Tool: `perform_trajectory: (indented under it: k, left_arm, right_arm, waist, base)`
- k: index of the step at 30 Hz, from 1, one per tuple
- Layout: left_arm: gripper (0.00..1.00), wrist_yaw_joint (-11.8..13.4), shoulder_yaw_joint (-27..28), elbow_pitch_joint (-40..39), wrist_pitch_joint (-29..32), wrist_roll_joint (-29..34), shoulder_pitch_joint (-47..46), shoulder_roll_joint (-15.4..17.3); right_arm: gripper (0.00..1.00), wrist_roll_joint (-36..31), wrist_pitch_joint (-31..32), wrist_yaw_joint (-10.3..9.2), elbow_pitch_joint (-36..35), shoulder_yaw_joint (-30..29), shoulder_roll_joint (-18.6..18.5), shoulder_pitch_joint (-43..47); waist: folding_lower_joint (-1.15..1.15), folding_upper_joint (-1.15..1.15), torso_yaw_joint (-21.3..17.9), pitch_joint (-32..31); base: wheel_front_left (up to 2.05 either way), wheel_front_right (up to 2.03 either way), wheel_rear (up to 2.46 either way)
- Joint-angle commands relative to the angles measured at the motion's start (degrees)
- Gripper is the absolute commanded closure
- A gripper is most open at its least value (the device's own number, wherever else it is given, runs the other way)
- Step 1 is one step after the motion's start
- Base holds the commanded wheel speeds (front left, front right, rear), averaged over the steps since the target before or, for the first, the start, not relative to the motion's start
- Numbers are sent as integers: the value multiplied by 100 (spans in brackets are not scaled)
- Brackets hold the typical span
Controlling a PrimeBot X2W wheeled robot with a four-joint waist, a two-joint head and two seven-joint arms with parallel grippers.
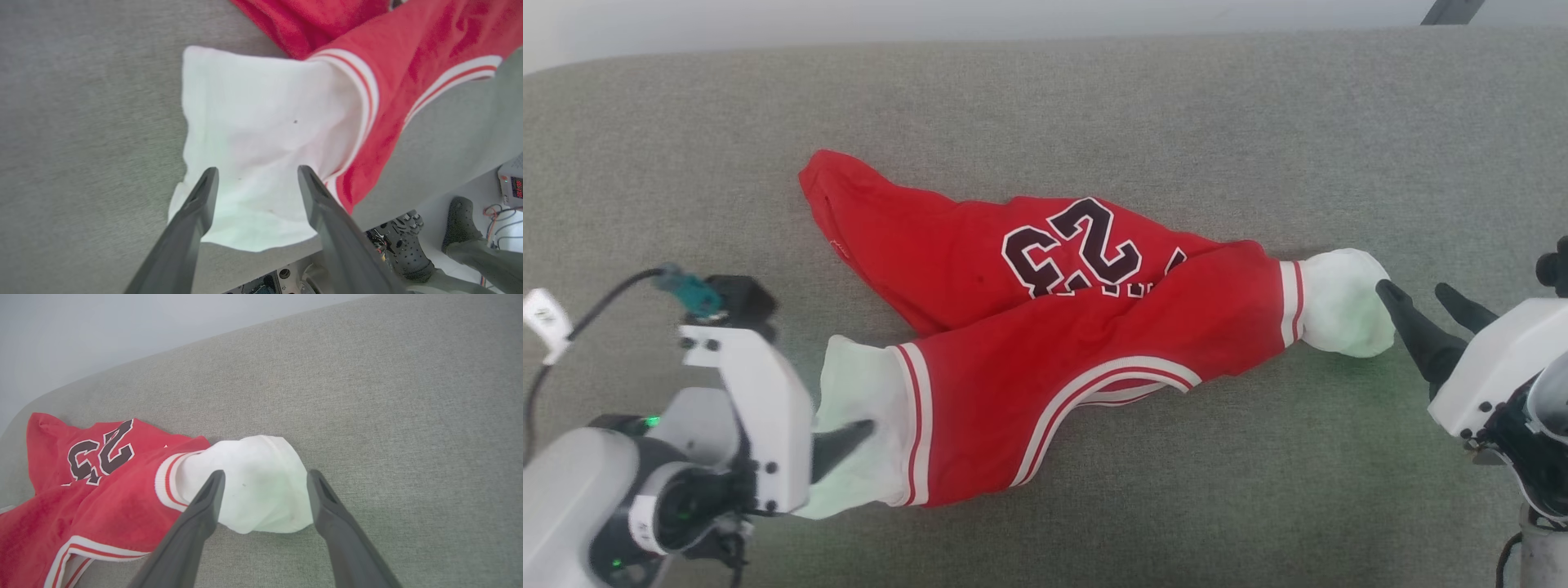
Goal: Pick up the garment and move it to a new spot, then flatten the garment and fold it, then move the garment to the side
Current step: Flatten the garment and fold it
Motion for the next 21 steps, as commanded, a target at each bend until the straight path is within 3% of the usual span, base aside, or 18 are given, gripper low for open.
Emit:
perform_trajectory:
  k: [1,12,21]
  left_arm:
    - [0,66,67,12,-31,55,97,110]
    - [0,50,72,825,-56,-26,404,198]
    - [0,-169,-137,1872,-307,121,337,-65]
  right_arm:
    - [0,21,-33,-4,-50,12,27,59]
    - [0,28,-46,-4,-94,54,66,144]
    - [0,26,-30,-4,-119,42,54,140]
  waist:
    - [0,0,-5,-8]
    - [0,0,-94,15]
    - [0,0,-160,87]
  base:
    - [0,0,0]
    - [0,0,0]
    - [0,0,0]
